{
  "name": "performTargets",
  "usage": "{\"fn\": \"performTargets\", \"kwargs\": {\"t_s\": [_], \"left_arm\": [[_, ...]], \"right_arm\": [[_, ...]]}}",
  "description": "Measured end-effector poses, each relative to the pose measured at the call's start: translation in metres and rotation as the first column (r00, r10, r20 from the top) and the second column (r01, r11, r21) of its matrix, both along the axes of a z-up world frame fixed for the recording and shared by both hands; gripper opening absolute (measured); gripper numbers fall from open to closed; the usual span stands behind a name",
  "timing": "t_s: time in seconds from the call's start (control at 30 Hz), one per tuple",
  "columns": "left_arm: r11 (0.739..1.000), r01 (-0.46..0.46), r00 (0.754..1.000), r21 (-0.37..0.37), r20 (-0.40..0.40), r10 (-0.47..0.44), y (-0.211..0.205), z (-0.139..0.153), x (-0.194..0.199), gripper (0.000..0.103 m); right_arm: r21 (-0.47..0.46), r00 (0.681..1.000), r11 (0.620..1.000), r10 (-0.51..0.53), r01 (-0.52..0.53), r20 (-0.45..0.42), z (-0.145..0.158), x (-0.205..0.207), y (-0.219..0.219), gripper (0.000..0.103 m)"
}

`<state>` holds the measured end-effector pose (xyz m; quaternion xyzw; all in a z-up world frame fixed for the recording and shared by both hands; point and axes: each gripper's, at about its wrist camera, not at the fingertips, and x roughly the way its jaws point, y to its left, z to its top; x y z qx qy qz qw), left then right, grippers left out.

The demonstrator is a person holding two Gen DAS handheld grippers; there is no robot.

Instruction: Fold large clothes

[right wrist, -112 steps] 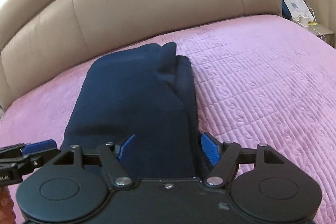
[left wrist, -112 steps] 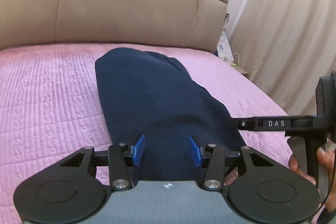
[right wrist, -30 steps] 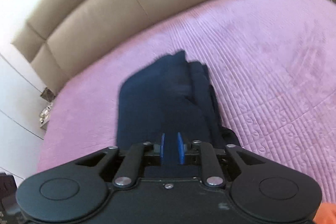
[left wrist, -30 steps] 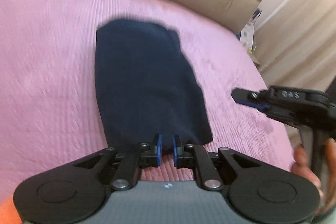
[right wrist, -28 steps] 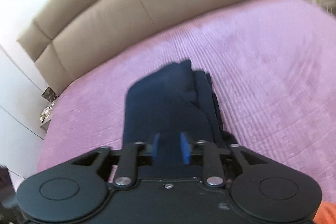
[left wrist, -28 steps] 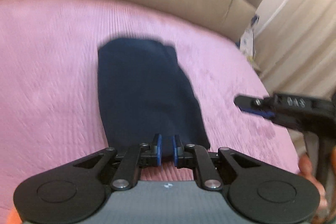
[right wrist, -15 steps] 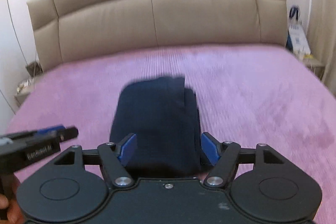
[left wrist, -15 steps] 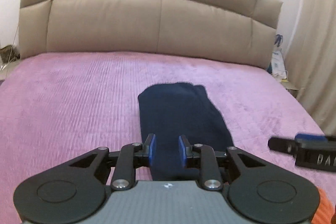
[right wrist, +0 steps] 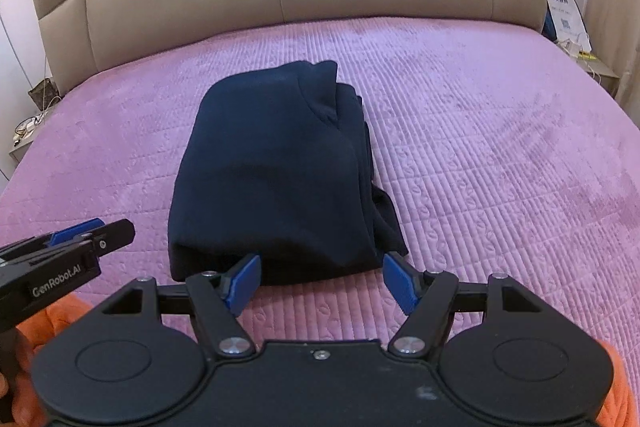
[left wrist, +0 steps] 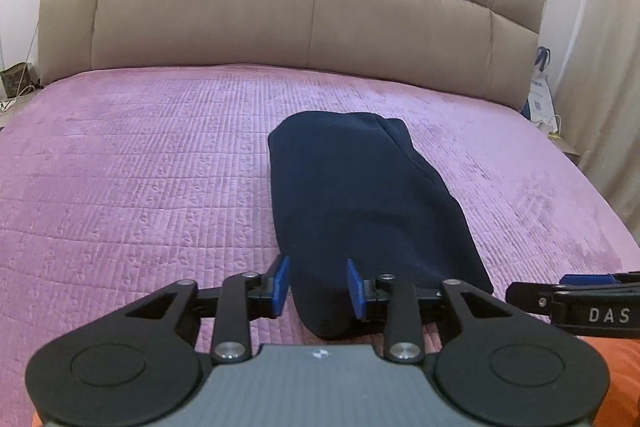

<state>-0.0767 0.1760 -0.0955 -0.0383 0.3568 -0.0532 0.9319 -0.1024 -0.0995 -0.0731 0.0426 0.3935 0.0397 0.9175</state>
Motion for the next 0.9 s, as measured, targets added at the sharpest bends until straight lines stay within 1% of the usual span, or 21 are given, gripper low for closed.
{"fn": "performTargets", "kwargs": {"t_s": [0.13, 0.2, 0.43, 0.57, 0.7, 0.83, 0.9], "left_arm": [[1.0, 0.025, 1.0, 0.016, -0.004, -0.025, -0.004, -0.005, 0.0, 0.039], [0.999, 0.043, 0.999, 0.01, -0.006, -0.043, -0.005, -0.004, -0.001, 0.039], [0.999, 0.039, 0.999, 0.007, -0.018, -0.038, -0.004, -0.006, 0.002, 0.042], [0.999, 0.042, 0.999, 0.0, -0.031, -0.042, -0.002, -0.006, 0.004, 0.05], [0.999, 0.031, 0.999, -0.008, -0.036, -0.031, -0.001, -0.008, 0.006, 0.053], [1.0, 0.027, 0.999, 0.001, -0.036, -0.027, -0.001, -0.008, 0.006, 0.056], [1.0, 0.024, 0.999, 0.003, -0.035, -0.024, -0.002, -0.008, 0.005, 0.06]], "right_arm": [[0.002, 1.0, 1.0, 0.003, -0.003, -0.01, -0.006, 0.001, 0.0, 0.081], [0.006, 1.0, 1.0, 0.005, -0.005, -0.017, -0.007, 0.002, -0.001, 0.081], [0.01, 1.0, 1.0, 0.012, -0.011, -0.024, -0.01, 0.003, -0.001, 0.081], [0.012, 0.999, 1.0, 0.013, -0.012, -0.032, -0.013, 0.004, -0.003, 0.081], [0.023, 0.999, 1.0, 0.016, -0.015, -0.046, -0.015, 0.005, -0.003, 0.081], [0.021, 0.999, 1.0, 0.018, -0.017, -0.046, -0.017, 0.005, -0.002, 0.081], [0.022, 0.999, 1.0, 0.021, -0.02, -0.047, -0.017, 0.005, -0.002, 0.081]]}}
